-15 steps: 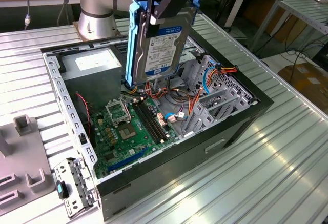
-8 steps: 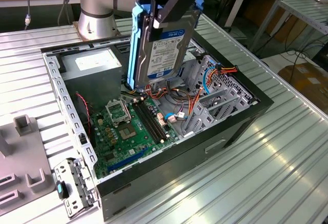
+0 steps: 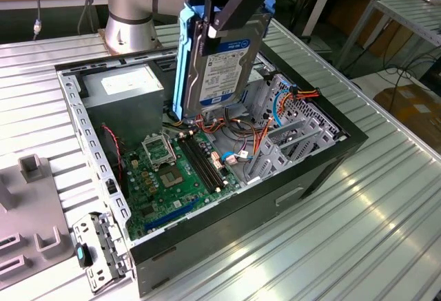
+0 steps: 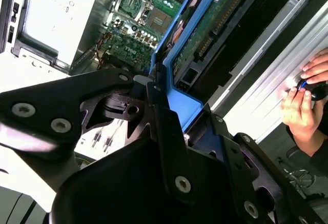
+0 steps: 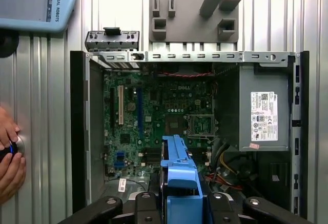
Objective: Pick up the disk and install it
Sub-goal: 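Insert the disk into the insertion slot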
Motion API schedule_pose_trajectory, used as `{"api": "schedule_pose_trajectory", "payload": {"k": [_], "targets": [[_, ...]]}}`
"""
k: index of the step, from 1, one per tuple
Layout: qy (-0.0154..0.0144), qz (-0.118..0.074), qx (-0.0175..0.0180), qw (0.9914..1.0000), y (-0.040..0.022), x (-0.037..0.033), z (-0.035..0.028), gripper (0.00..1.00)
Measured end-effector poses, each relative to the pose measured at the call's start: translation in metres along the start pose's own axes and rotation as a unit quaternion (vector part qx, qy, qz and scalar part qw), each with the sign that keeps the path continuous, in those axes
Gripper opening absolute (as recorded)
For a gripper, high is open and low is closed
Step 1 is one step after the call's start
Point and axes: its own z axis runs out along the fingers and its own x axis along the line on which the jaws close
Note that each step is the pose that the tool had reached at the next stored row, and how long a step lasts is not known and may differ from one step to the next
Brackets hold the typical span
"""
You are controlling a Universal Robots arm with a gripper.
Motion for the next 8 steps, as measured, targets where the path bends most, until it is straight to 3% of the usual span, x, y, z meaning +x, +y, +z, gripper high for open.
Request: {"api": "schedule_pose_trajectory", "payload": {"k": [8], "targets": [[0.0001,0.000,0.0000,1.00000,-0.0180,0.0000,0.0002,0.37]]}}
